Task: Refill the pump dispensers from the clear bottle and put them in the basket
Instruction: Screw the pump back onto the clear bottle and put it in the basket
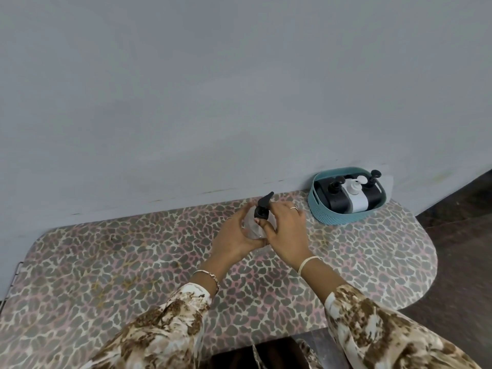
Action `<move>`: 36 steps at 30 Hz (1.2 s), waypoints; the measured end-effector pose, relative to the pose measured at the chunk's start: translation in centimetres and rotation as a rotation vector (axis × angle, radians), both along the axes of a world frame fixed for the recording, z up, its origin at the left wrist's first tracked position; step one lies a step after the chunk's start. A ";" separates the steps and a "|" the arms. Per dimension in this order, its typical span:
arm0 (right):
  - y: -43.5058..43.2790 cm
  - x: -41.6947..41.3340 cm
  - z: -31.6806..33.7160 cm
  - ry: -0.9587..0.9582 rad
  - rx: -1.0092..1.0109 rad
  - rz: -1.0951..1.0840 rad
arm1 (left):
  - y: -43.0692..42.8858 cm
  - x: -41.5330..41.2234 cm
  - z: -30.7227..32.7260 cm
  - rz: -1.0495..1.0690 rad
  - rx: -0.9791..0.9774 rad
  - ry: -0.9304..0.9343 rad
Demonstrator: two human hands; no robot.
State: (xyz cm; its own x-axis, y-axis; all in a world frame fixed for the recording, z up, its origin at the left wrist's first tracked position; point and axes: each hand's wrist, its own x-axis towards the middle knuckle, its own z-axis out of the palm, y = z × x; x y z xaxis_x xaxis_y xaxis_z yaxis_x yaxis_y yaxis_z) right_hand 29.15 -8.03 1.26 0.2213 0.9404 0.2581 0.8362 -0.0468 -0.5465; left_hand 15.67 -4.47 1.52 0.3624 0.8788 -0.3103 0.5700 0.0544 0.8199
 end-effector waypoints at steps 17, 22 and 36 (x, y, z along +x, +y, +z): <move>1.0 2.2 1.2 0.425 -0.178 0.294 | 2.0 -1.1 -0.2 -0.166 0.012 -0.022; 1.7 4.2 1.4 0.213 -0.434 0.466 | 4.0 -1.8 0.8 -0.355 -0.104 -0.044; 2.4 5.5 0.7 0.203 -0.247 0.355 | 5.4 -1.5 0.4 -0.242 -0.143 -0.025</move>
